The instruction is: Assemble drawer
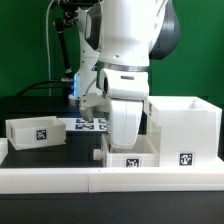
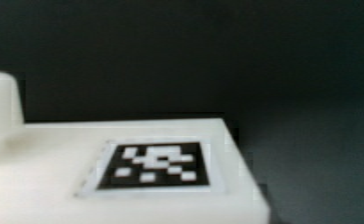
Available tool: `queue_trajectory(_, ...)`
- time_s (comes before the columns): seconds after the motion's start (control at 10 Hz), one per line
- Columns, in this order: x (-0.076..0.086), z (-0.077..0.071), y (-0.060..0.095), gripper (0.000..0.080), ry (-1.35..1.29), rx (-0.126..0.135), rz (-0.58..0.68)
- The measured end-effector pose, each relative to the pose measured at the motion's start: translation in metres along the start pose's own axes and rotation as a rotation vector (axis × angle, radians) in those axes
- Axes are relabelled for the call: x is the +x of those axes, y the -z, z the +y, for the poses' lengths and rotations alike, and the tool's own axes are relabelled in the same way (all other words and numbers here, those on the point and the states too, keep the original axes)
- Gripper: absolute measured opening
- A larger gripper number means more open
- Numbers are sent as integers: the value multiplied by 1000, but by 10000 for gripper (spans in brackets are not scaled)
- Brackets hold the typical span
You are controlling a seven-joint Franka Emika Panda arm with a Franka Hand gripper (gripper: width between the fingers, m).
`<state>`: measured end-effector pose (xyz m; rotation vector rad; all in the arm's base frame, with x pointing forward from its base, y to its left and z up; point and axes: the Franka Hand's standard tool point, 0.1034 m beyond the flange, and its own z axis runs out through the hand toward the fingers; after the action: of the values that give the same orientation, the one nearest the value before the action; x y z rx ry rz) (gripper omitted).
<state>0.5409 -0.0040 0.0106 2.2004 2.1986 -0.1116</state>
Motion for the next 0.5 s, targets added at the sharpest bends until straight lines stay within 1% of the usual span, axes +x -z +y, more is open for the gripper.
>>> queue_trajectory(0.5,1,0,-1,41,-21,1,0)
